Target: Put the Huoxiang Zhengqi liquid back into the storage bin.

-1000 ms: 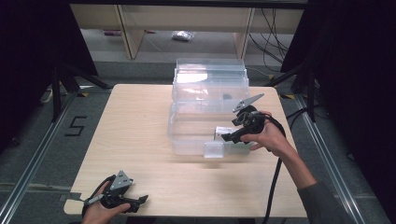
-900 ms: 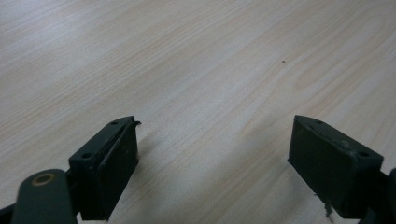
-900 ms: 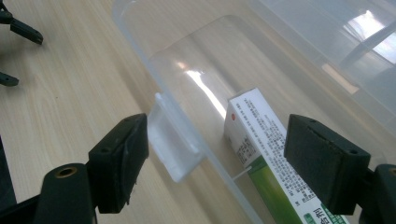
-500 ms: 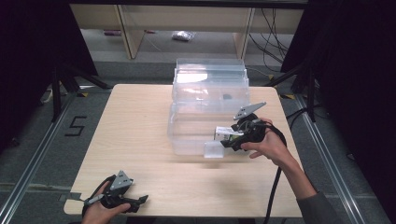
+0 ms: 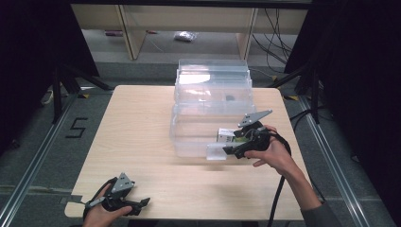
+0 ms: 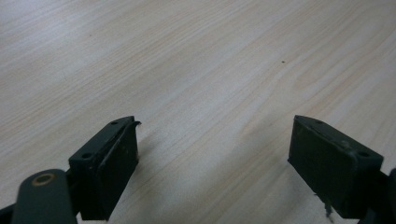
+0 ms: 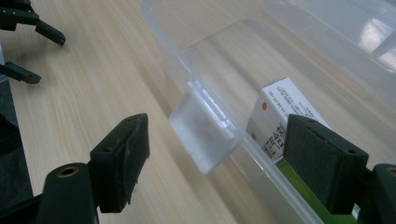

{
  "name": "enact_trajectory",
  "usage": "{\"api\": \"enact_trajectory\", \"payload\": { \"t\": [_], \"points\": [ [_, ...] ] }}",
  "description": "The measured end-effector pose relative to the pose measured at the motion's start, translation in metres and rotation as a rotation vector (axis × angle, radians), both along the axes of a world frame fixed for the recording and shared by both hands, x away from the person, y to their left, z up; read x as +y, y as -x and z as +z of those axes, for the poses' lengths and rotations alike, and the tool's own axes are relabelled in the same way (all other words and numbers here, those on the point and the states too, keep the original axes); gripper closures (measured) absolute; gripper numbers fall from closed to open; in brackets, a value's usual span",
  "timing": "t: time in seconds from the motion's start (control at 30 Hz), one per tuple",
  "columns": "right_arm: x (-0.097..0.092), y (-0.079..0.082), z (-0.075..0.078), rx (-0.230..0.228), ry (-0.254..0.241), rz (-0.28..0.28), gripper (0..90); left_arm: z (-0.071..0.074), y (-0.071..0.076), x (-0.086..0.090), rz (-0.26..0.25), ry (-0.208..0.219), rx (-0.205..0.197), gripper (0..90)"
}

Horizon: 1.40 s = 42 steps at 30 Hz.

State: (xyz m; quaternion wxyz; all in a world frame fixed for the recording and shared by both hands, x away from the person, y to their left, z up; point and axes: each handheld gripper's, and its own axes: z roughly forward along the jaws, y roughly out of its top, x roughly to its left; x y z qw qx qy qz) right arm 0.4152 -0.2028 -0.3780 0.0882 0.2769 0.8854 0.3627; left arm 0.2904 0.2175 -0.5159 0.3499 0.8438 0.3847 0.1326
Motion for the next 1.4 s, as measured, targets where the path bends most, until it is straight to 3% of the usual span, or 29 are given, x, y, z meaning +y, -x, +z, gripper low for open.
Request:
{"api": "enact_trajectory", "payload": {
  "t": [0.17, 0.2, 0.23, 0.33, 0.4, 0.5, 0.6, 1.1, 1.4],
  "points": [
    [-0.001, 0.006, -0.002, 0.022, -0.008, 0.012, 23.7, 0.001, 0.000, 0.002, -0.019, -0.028, 0.001, 15.3],
    [-0.001, 0.007, -0.003, 0.019, -0.007, 0.014, 23.7, 0.000, 0.000, 0.000, 0.002, -0.002, -0.003, 15.3],
    [-0.002, 0.007, -0.003, 0.003, -0.010, 0.037, 23.7, 0.000, 0.000, 0.000, -0.001, -0.001, -0.003, 15.3],
    [-0.001, 0.012, -0.004, 0.013, -0.037, 0.008, 23.6, 0.000, 0.000, 0.000, 0.002, 0.000, -0.003, 15.3],
    [-0.003, 0.013, -0.004, 0.007, -0.029, 0.026, 23.4, 0.000, 0.000, 0.000, 0.002, 0.001, -0.001, 15.3],
    [-0.004, 0.017, -0.006, 0.008, -0.035, 0.022, 23.2, 0.002, 0.000, 0.002, -0.028, -0.038, 0.003, 15.3],
    [-0.004, 0.021, -0.008, 0.010, -0.042, 0.025, 23.1, 0.000, 0.000, 0.000, 0.003, -0.001, -0.004, 15.3],
    [-0.005, 0.038, -0.013, -0.005, -0.064, 0.027, 20.1, 0.000, 0.000, 0.000, 0.001, -0.002, -0.003, 15.3],
    [0.000, 0.050, -0.027, -0.019, -0.086, 0.041, 17.6, 0.000, 0.001, -0.001, 0.004, -0.002, -0.006, 15.3]
  ]
}}
